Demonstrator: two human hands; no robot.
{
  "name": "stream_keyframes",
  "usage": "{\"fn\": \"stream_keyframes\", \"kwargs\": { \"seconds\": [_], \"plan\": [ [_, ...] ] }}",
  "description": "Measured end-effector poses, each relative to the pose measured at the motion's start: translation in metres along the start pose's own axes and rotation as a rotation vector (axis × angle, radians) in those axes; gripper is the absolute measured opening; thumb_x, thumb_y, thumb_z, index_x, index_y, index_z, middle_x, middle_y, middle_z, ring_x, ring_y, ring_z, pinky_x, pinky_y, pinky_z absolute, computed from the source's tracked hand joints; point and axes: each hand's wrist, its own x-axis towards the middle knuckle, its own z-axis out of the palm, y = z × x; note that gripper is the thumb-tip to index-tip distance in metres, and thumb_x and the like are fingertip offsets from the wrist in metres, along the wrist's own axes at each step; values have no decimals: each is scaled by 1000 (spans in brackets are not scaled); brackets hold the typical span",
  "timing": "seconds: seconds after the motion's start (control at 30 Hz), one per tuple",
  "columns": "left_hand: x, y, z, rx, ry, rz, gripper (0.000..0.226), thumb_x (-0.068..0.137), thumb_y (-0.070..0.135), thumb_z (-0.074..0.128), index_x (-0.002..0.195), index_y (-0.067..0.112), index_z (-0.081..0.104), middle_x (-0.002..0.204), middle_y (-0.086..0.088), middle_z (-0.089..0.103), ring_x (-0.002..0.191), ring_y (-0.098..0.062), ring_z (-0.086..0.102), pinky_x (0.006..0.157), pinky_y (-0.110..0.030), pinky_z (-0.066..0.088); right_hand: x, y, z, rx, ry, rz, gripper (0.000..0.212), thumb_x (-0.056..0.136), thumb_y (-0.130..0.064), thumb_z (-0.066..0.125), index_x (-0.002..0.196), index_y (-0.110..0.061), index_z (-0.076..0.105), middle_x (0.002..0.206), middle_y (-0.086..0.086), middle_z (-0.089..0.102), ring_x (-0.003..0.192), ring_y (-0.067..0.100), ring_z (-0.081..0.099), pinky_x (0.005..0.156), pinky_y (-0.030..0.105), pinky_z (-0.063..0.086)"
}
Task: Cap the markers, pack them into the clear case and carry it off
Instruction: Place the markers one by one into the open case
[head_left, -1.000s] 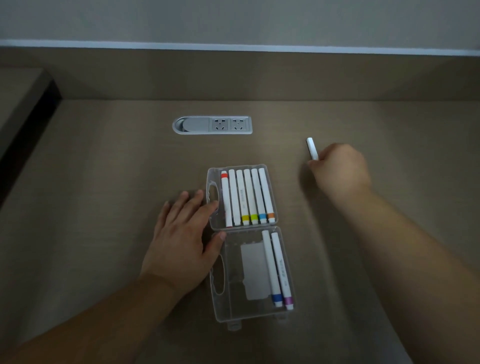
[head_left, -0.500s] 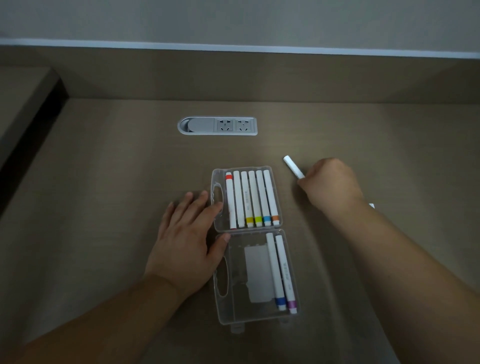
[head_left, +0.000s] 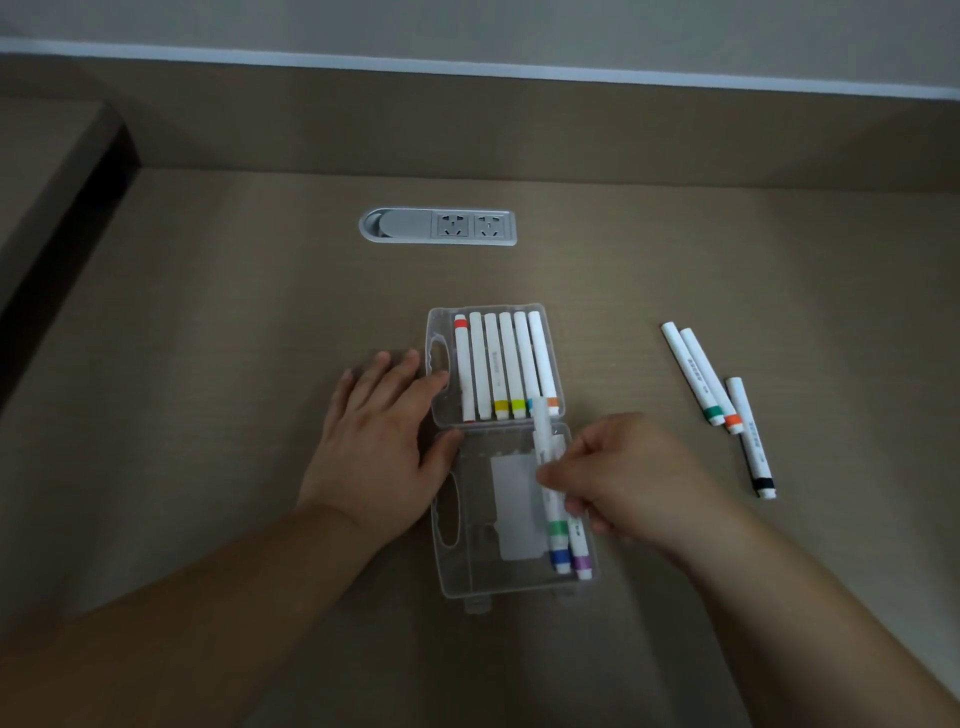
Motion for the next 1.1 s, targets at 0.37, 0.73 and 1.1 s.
{"fn": "stream_keyframes", "kwargs": {
  "seconds": [0.37, 0.73, 1.1],
  "plan": [
    [0, 0, 1, 1, -1, 3, 66, 90, 64, 30, 149, 35, 33, 161, 3, 30, 151, -18, 14, 124, -46, 9, 6, 2, 27, -272, 24, 59, 23, 88, -36, 70, 86, -13, 69, 83, 6, 73, 72, 17, 71, 73, 31, 59],
    [0, -1, 0, -1, -5, 11, 65, 91, 64, 30, 149, 35, 33, 161, 3, 29, 151, -17, 14, 123, -48, 11, 7, 5, 25, -352, 12, 29, 16, 86, -34, 72, 90, -19, 67, 85, 0, 69, 81, 12, 69, 78, 27, 57],
    [1, -1, 1, -17, -7, 7, 65, 91, 62, 32, 149, 35, 33, 161, 3, 29, 152, -17, 12, 124, -47, 10, 32, 40, -37, -102, 591, -49, 9, 83, -22, 67, 76, -19, 72, 74, -5, 70, 74, 18, 65, 70, 27, 48]
  ]
}}
